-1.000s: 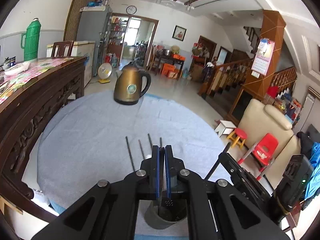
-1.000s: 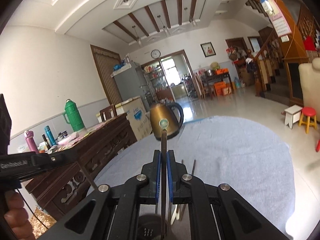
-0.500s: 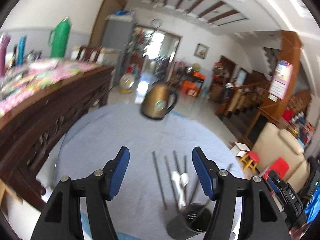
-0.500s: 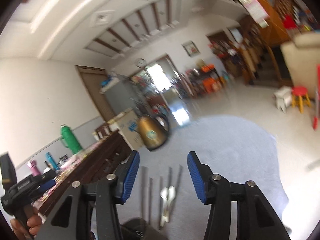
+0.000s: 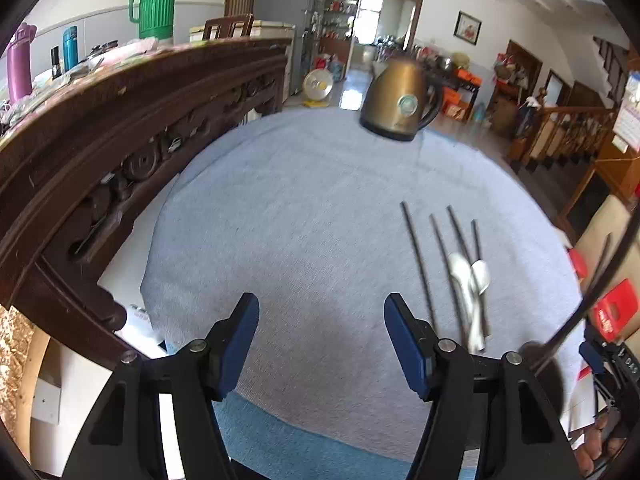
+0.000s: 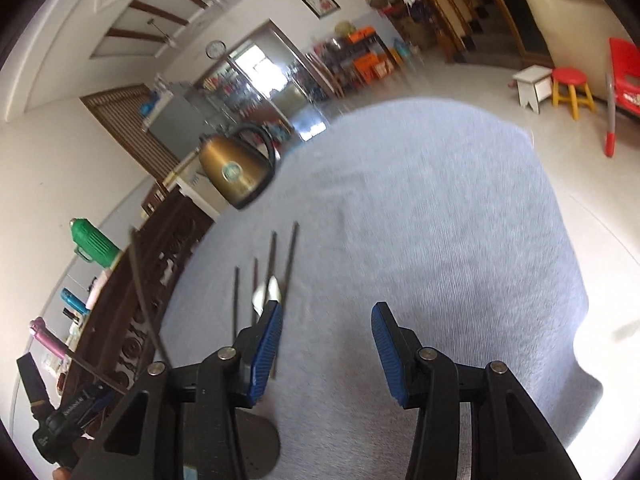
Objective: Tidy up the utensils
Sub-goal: 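Move both open tools back down to the remaining chopsticks on the cloth, then close the right tool on a chopstick while the left tool grasps another, then lift both held chopsticks and carry them over the holder cup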
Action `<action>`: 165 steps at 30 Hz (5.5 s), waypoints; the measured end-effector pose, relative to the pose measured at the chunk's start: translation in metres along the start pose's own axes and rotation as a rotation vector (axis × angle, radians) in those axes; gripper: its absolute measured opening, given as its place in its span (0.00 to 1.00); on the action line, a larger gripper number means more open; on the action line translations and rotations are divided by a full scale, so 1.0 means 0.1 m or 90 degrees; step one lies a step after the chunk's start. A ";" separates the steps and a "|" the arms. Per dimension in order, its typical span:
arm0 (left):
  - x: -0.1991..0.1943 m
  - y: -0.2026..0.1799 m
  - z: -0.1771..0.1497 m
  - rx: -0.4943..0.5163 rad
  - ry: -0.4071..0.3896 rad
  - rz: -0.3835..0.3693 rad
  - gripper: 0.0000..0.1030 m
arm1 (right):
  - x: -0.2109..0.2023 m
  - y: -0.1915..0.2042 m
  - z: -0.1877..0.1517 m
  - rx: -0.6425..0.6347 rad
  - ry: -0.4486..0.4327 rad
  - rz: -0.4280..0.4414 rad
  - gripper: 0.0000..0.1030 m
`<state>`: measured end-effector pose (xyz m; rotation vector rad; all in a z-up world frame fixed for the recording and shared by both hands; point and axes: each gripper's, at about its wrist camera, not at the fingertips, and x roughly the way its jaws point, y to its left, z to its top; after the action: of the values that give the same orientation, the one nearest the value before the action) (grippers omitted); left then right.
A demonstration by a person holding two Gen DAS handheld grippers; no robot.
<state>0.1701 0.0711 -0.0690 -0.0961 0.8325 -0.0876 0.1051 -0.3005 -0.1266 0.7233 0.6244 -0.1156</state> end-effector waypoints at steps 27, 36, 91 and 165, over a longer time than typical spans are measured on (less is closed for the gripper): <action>0.74 0.07 0.18 0.072 0.024 0.106 0.64 | 0.87 0.28 0.20 -0.048 0.073 -0.019 0.48; 1.40 -0.28 0.75 0.111 0.096 0.003 0.64 | 1.70 0.62 0.75 -0.113 0.135 -0.033 0.48; 0.21 -0.33 1.14 0.000 -0.081 -0.062 0.06 | 0.50 0.99 0.75 -0.150 -0.059 -0.020 0.06; -1.56 -0.92 0.06 0.103 -0.112 -0.230 0.05 | -0.79 1.55 -0.48 -0.214 -0.249 0.099 0.06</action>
<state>0.0668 -0.0014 0.0601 -0.0989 0.6225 -0.4789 0.0651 -0.1617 -0.0191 0.4043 0.2037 -0.0061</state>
